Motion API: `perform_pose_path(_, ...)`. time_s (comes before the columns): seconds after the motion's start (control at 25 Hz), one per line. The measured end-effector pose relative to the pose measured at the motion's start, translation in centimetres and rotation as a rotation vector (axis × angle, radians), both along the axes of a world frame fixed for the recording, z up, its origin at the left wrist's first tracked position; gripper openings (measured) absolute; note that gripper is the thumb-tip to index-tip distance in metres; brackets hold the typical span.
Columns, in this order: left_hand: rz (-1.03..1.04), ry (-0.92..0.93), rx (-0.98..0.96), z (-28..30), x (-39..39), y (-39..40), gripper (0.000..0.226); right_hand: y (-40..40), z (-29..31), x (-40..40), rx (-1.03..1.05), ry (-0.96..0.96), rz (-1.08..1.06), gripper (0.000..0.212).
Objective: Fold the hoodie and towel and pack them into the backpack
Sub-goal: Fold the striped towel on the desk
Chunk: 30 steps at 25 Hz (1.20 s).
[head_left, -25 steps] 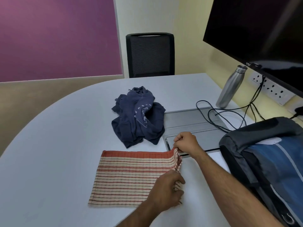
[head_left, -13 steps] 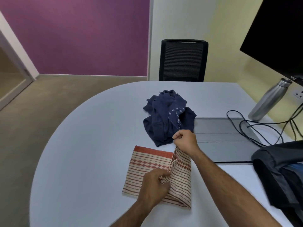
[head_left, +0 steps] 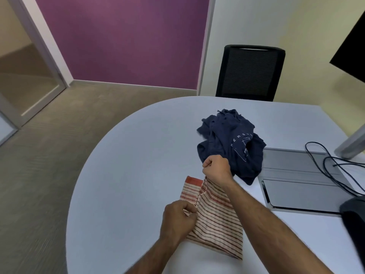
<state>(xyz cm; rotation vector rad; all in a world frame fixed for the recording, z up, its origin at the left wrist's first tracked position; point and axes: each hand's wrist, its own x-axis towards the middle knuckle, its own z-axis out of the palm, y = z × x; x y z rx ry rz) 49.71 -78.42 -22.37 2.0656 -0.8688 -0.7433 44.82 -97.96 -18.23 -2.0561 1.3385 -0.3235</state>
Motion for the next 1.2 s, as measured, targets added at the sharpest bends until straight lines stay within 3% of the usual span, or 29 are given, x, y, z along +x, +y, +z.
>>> perform_pose_path(0.44,0.040,-0.016,0.133,-3.2,4.0,0.9,0.012,1.2,-4.5,4.5,0.074,0.019,0.087,0.010)
perform_pose_path(0.6,0.009,-0.038,0.202,-4.7,4.9,1.1,0.010,2.1,-5.8,3.8,0.148,0.026,0.140,0.034)
perform_pose_path(0.72,0.001,-0.141,0.227,-5.3,5.3,1.0,0.004,3.1,-6.8,2.1,0.141,-0.030,0.058,0.047)
perform_pose_path(0.84,-0.088,-0.366,0.087,-6.0,5.2,0.5,0.031,5.1,-8.2,-1.0,-0.024,-0.048,0.063,0.034)
perform_pose_path(0.96,-0.392,-0.582,-0.134,-7.0,4.3,-1.0,0.053,7.8,-10.5,-4.8,-0.223,-0.005,0.120,0.041)
perform_pose_path(1.08,-0.712,-0.778,0.005,-8.6,4.5,-1.9,0.081,9.5,-13.1,-8.3,-0.320,0.193,0.193,0.063)
perform_pose_path(1.2,-0.772,-0.808,0.068,-10.0,6.1,-1.6,0.104,9.4,-14.5,-11.0,-0.265,0.322,0.193,0.085)
